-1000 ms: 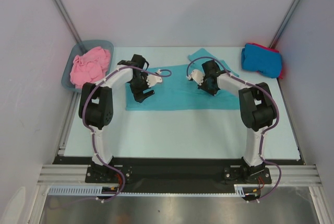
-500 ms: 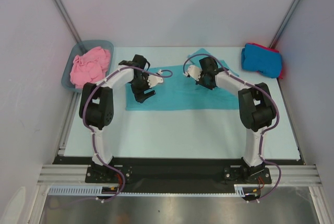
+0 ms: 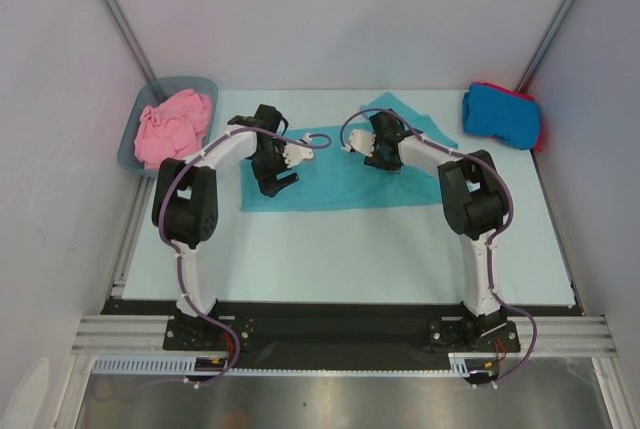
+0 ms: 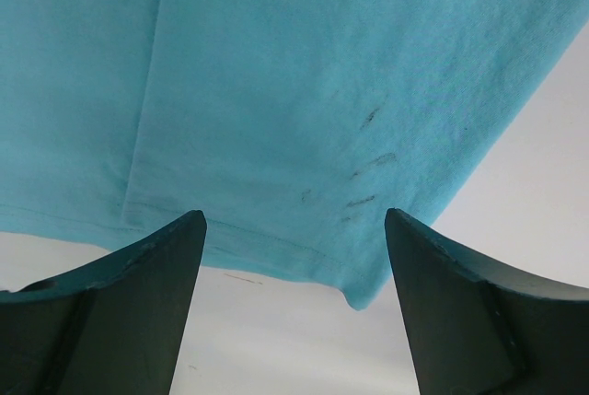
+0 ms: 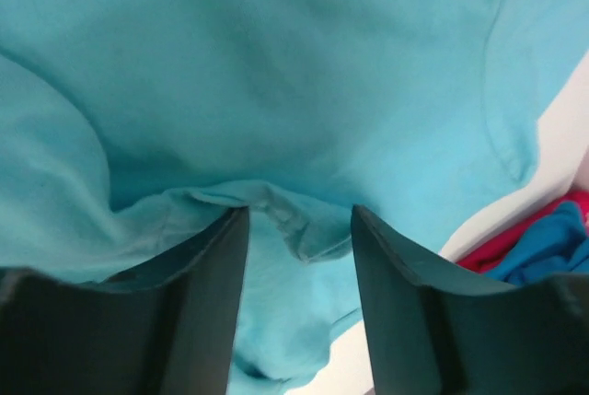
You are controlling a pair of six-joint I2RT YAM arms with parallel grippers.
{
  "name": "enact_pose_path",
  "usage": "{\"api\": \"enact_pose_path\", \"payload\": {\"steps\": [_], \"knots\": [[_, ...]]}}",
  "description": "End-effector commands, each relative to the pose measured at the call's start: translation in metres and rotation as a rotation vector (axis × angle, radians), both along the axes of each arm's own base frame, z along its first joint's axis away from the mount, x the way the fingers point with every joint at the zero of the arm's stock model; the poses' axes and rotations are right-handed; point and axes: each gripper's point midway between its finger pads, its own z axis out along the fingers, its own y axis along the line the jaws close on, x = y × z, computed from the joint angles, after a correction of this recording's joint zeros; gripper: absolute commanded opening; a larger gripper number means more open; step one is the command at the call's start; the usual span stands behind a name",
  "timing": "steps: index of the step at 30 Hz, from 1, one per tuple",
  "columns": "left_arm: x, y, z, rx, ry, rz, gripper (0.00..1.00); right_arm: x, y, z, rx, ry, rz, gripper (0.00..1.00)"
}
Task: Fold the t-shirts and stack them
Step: Fold the tshirt
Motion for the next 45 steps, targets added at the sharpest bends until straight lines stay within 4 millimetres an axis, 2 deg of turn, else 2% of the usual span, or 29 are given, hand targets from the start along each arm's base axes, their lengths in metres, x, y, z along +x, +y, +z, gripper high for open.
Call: {"api": "enact_pose_path", "payload": {"steps": [1, 5, 6, 10, 15, 17, 21, 24, 32, 36, 38, 39, 41, 44, 45], "knots": [[0.004, -0.007, 0.015, -0.024, -0.041, -0.001, 0.85, 0.013, 0.007, 0.022, 0.004, -0.067, -0.001, 0.55], [0.003, -0.006, 0.014, -0.022, -0.039, 0.001, 0.85, 0.008, 0.004, 0.034, 0.018, -0.077, -0.027, 0.57], [0.004, -0.006, 0.014, -0.022, -0.041, 0.000, 0.85, 0.006, 0.003, 0.047, 0.027, -0.098, -0.031, 0.57], [0.003, -0.006, 0.015, -0.021, -0.042, 0.000, 0.85, -0.005, -0.021, 0.061, 0.052, -0.097, -0.106, 0.57], [-0.001, -0.004, 0.015, -0.019, -0.037, -0.009, 0.85, -0.034, -0.074, 0.056, 0.071, -0.009, -0.247, 0.57], [-0.003, -0.004, 0.014, -0.018, -0.037, -0.014, 0.85, -0.039, -0.097, 0.051, 0.097, 0.027, -0.312, 0.57], [-0.006, -0.002, 0.011, -0.008, -0.029, -0.023, 0.85, -0.055, -0.117, 0.040, 0.225, 0.147, -0.478, 0.58], [-0.009, 0.000, 0.009, 0.003, -0.027, -0.038, 0.85, -0.054, -0.124, 0.033, 0.303, 0.190, -0.562, 0.57], [-0.015, 0.004, 0.007, 0.028, -0.022, -0.051, 0.85, -0.026, -0.111, 0.038, 0.465, 0.210, -0.611, 0.56], [-0.018, 0.004, 0.006, 0.039, -0.019, -0.055, 0.86, -0.020, -0.106, 0.030, 0.580, 0.280, -0.658, 0.53], [-0.020, 0.006, 0.007, 0.046, -0.022, -0.055, 0.85, -0.018, -0.102, 0.033, 0.668, 0.318, -0.674, 0.51], [-0.020, 0.008, 0.006, 0.051, -0.022, -0.055, 0.86, -0.017, -0.116, 0.033, 0.713, 0.331, -0.708, 0.50], [-0.022, 0.010, 0.007, 0.056, -0.022, -0.054, 0.86, -0.017, -0.121, 0.035, 0.821, 0.390, -0.728, 0.48], [-0.024, 0.011, 0.008, 0.060, -0.024, -0.052, 0.85, -0.021, -0.126, 0.036, 0.882, 0.434, -0.735, 0.48], [-0.024, 0.011, 0.007, 0.059, -0.023, -0.052, 0.86, -0.020, -0.133, 0.039, 0.894, 0.428, -0.748, 0.48]]}}
